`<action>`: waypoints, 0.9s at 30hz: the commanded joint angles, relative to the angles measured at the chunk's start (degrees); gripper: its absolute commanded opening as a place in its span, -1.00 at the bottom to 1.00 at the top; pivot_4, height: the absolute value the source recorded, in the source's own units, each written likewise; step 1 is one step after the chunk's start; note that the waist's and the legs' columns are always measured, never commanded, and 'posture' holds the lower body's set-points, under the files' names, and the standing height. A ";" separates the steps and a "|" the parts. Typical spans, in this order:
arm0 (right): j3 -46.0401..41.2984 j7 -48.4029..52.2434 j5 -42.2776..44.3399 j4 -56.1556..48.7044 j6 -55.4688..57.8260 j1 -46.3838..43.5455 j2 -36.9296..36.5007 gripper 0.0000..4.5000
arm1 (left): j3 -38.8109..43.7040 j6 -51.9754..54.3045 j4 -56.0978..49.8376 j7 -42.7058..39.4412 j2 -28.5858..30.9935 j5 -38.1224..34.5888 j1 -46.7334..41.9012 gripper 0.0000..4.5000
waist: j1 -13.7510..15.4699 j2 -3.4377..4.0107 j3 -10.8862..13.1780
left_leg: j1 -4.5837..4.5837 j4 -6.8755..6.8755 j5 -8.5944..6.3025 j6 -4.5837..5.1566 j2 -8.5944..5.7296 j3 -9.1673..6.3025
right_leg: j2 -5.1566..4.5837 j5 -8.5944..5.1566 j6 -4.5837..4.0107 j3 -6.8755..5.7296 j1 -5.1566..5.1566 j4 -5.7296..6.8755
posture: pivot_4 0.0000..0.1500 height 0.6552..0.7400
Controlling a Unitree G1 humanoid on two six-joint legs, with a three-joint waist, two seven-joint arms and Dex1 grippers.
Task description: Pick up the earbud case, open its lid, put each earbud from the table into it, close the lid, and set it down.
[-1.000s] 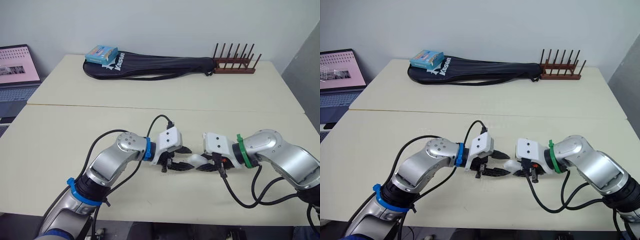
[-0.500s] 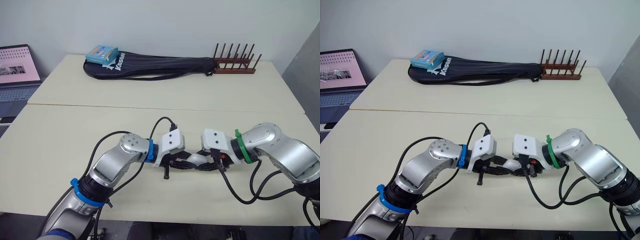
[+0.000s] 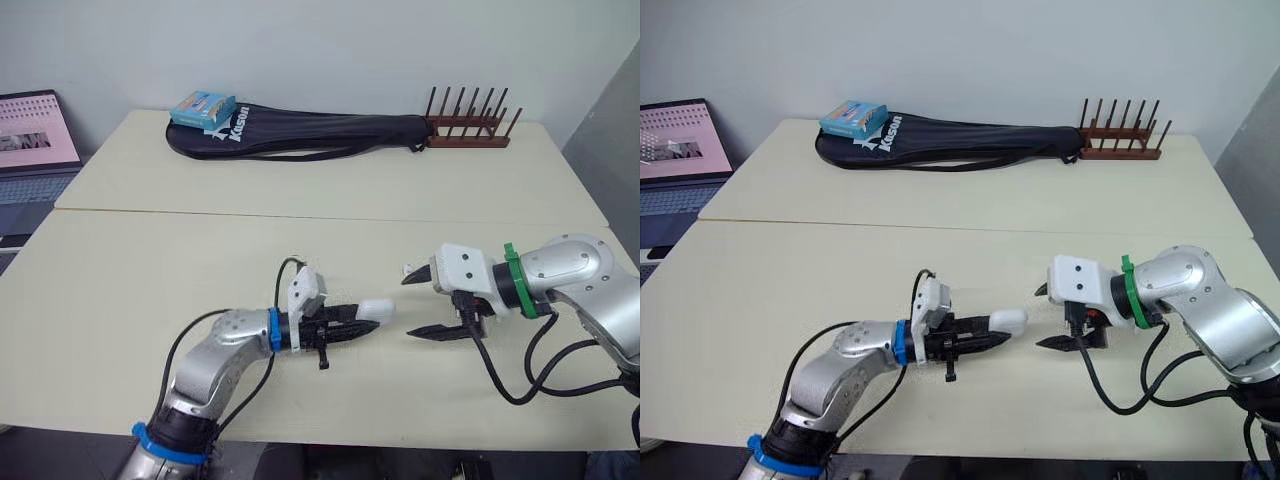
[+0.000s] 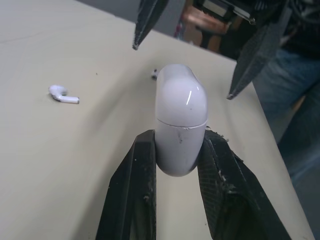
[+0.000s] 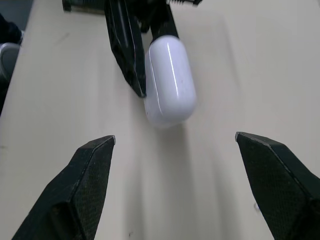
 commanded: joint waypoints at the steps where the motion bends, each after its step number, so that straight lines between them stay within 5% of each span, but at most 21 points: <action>1: -0.69 -2.20 -0.14 -1.24 -0.31 0.45 1.83 0.79 | -0.04 -4.75 -2.36 -0.36 -0.41 0.53 0.24 -0.66 | 0.03 0.00 0.00 | 0.06 0.00 0.00 0.00 0.00 0.01 | 0.00 0.00 0.00 0.00 0.07 0.00 | 1.00 0.70; 27: -1.24 -1.50 0.65 3.86 0.57 -4.07 6.53 0.79 | -6.22 -21.92 2.57 -4.85 2.74 9.38 0.29 -0.66 | -0.01 0.00 0.00 | 0.20 -0.03 0.00 0.02 -0.04 0.06 | 0.01 0.00 0.00 -0.01 0.14 -0.02 | 1.00 0.70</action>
